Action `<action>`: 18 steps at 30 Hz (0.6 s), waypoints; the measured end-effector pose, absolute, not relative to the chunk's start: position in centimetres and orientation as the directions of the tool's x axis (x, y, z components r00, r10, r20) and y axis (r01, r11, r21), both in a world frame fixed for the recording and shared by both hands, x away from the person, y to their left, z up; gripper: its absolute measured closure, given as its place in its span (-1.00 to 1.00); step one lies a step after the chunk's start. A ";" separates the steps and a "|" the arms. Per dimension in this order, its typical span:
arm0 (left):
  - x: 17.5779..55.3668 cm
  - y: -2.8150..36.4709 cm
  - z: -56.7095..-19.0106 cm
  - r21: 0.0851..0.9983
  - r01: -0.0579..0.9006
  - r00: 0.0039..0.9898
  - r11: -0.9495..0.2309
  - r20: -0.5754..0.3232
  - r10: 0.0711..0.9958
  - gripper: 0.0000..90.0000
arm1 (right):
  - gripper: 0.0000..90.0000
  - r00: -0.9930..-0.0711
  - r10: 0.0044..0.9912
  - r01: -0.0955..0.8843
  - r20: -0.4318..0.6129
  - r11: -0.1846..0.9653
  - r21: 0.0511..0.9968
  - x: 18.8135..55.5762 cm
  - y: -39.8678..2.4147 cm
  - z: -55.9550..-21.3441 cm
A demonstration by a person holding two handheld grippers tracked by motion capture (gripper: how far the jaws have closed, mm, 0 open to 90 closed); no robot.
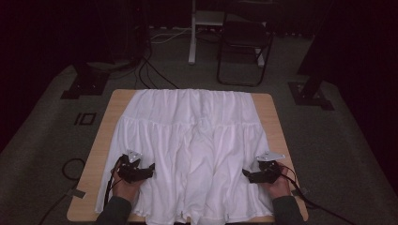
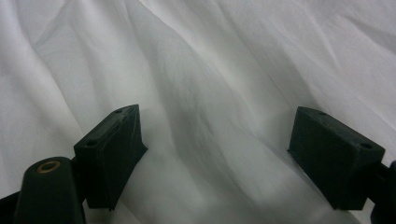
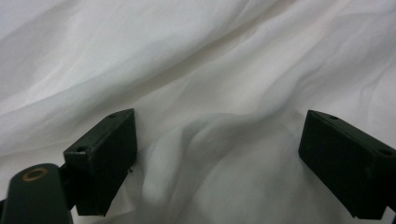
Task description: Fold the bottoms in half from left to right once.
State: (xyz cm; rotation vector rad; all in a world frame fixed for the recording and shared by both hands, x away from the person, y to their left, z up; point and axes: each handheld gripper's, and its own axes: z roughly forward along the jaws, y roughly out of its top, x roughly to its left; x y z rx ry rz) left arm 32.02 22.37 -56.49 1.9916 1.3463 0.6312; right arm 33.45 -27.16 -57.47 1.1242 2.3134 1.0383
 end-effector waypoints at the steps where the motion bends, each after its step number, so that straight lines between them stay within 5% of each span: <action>1: 32.0 22.4 -56.5 0.735 0.623 0.358 -0.266 0.034 0.933 -0.61 | -0.76 -0.617 0.787 0.518 -0.006 0.413 0.749 33.5 -27.1 -57.5; 8: 31.9 22.3 -56.4 0.738 0.624 0.344 -0.256 0.035 0.938 -0.55 | -0.69 -0.607 0.794 0.519 -0.008 0.404 0.753 33.5 -27.2 -57.5; 12: 31.7 22.5 -56.2 0.744 0.615 0.356 -0.259 0.030 0.934 -0.29 | -0.69 -0.598 0.802 0.524 -0.007 0.396 0.754 33.3 -27.2 -57.5; 18: 30.4 24.5 -54.2 0.785 0.584 0.333 -0.208 0.001 0.943 -0.41 | -0.69 -0.595 0.804 0.526 -0.006 0.395 0.754 33.2 -27.2 -57.5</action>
